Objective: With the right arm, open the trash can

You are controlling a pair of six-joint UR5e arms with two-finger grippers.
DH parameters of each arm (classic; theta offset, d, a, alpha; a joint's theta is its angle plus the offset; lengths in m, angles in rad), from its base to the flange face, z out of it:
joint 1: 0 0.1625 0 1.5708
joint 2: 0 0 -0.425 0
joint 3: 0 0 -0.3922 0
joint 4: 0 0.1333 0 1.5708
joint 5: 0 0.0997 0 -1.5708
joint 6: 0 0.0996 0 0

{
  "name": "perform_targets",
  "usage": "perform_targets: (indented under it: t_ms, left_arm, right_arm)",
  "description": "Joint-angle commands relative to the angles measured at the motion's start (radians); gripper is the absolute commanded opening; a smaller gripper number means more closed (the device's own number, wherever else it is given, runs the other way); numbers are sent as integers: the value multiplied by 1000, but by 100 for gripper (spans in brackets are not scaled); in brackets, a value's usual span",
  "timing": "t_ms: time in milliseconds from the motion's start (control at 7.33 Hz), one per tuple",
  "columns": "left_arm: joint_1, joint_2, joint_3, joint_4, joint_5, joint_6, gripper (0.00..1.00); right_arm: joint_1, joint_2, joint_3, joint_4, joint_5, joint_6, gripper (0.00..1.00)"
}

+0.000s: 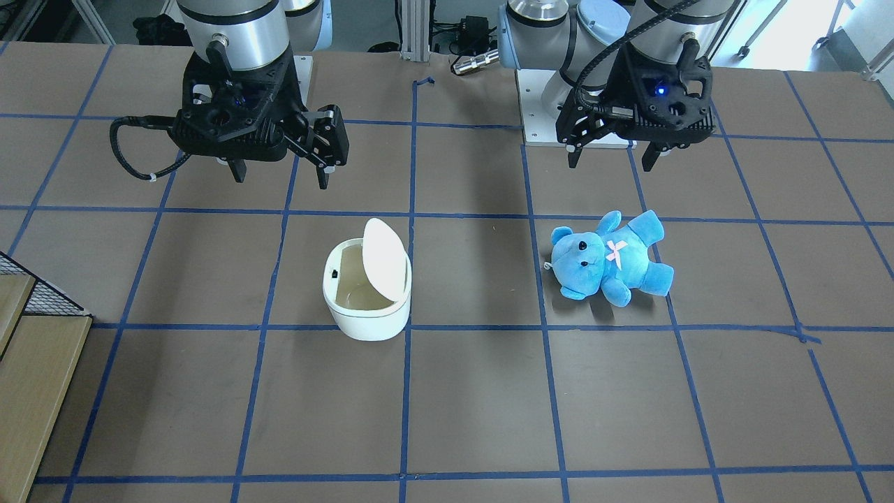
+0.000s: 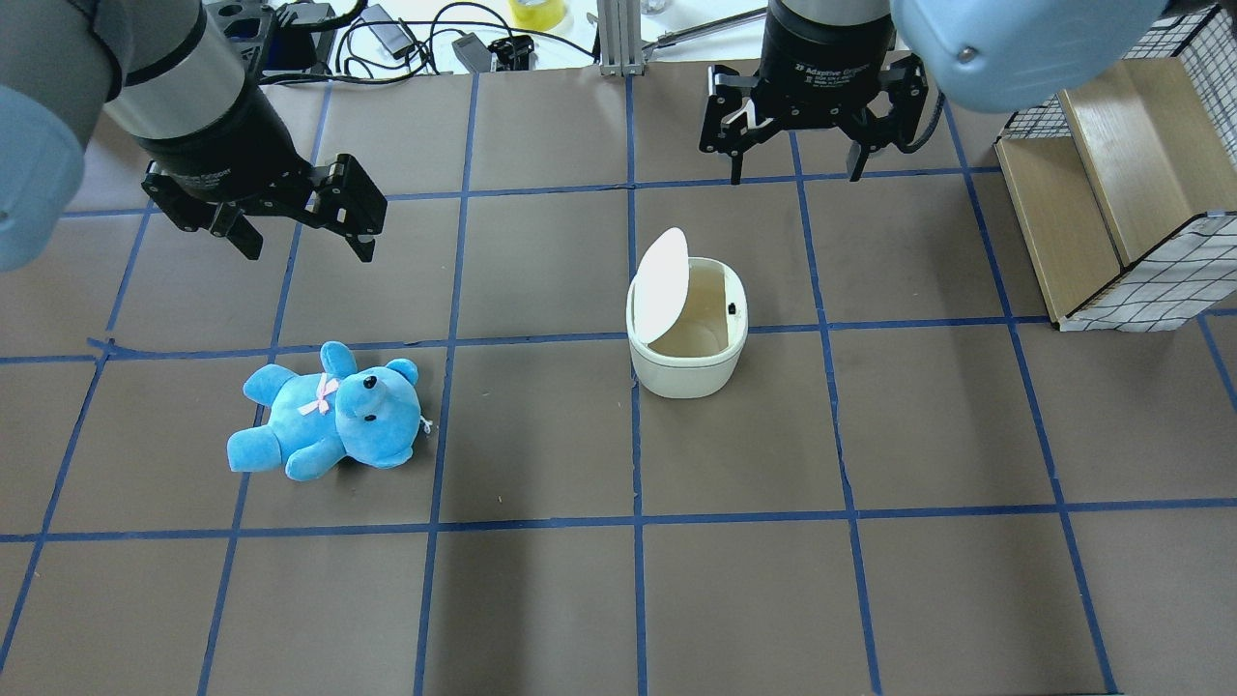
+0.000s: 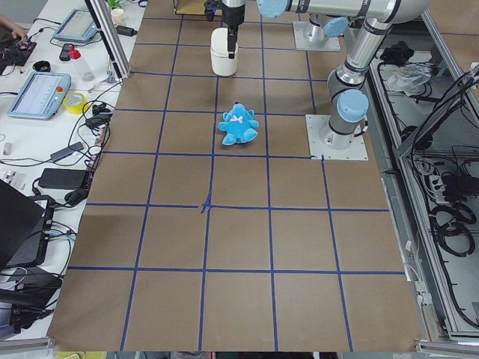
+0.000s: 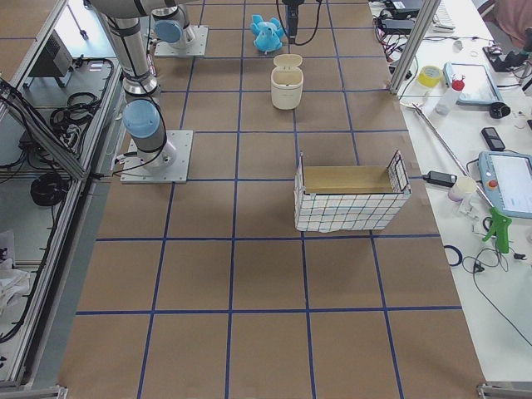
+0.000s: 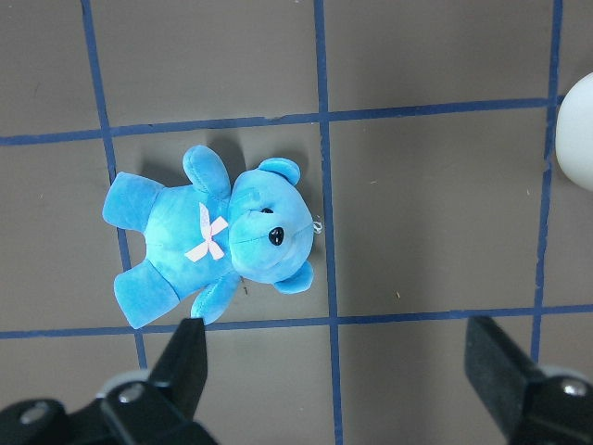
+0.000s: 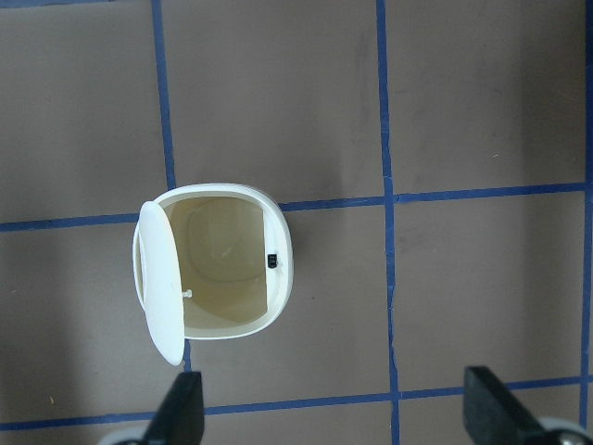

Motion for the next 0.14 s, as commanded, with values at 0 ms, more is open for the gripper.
perform_targets:
  t_ms: [0]
  left_arm:
    - [0,0,0,0,0,0,100]
  right_arm:
    - [1,-2,1,3,-3,2,100]
